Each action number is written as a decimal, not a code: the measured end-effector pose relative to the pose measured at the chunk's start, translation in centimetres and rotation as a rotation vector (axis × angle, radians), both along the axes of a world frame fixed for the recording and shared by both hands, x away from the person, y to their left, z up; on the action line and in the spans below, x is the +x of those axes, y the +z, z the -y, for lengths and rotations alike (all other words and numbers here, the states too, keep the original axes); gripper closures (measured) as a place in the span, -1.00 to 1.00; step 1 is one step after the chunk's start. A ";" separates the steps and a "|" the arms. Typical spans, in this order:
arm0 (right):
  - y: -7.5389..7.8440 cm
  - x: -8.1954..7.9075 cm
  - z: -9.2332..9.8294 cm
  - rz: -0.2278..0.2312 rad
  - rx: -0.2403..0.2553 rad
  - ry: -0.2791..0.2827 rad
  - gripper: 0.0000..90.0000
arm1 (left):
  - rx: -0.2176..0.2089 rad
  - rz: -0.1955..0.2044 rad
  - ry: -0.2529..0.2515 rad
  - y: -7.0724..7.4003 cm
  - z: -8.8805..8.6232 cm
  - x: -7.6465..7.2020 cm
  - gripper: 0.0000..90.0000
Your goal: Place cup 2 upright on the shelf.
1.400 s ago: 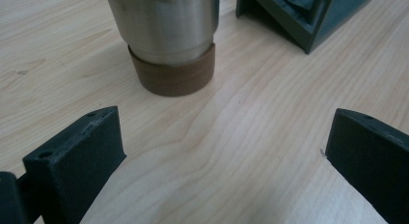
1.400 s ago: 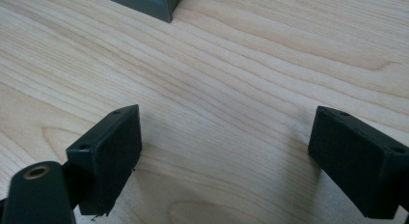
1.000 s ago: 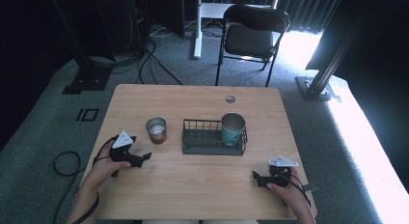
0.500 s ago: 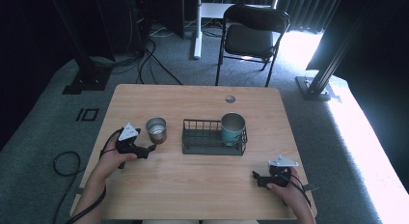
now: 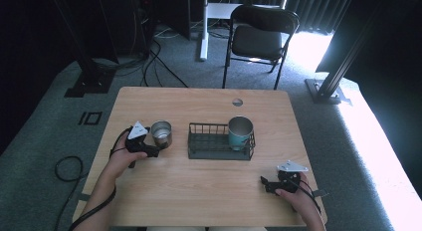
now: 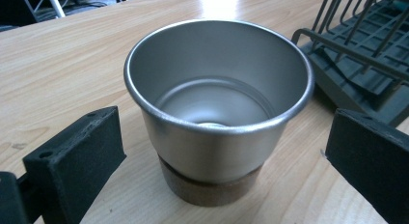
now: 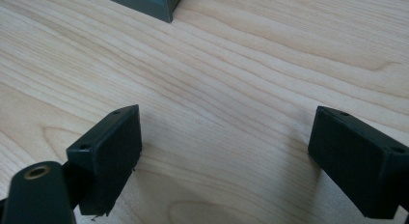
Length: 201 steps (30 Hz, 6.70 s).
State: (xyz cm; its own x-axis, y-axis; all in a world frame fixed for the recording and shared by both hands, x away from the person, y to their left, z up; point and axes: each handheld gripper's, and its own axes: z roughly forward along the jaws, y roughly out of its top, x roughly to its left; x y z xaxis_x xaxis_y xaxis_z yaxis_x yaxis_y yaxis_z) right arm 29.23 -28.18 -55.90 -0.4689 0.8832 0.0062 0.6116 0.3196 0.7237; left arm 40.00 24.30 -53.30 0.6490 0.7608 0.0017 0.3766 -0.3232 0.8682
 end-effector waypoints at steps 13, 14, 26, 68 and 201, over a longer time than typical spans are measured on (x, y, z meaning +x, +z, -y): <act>0.0 0.0 0.0 0.000 0.000 0.000 -0.75 | -0.032 0.007 0.031 -0.3 1.1 1.2 -0.99; 0.0 0.0 0.0 0.000 0.000 0.000 -0.75 | -0.033 0.008 0.030 -0.3 1.1 1.3 -0.99; 0.0 0.0 0.0 0.000 0.000 0.000 -0.75 | -0.034 0.013 0.047 -0.4 1.6 1.9 -0.99; 0.0 0.0 0.0 0.000 0.000 0.000 -0.75 | -0.046 0.020 0.013 3.4 2.3 0.9 -0.58; 0.0 0.0 0.0 0.001 -0.001 -0.001 -0.75 | -0.025 -0.007 -0.231 5.8 16.3 0.6 -0.83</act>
State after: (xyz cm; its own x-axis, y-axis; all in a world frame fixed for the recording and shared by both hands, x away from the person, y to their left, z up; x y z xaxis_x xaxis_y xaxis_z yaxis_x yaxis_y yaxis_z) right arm 29.23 -28.19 -55.89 -0.4681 0.8837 0.0051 0.6113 0.3196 0.7240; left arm 40.61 8.02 -47.49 0.8060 0.5916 -0.0204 0.3014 -0.3804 0.8743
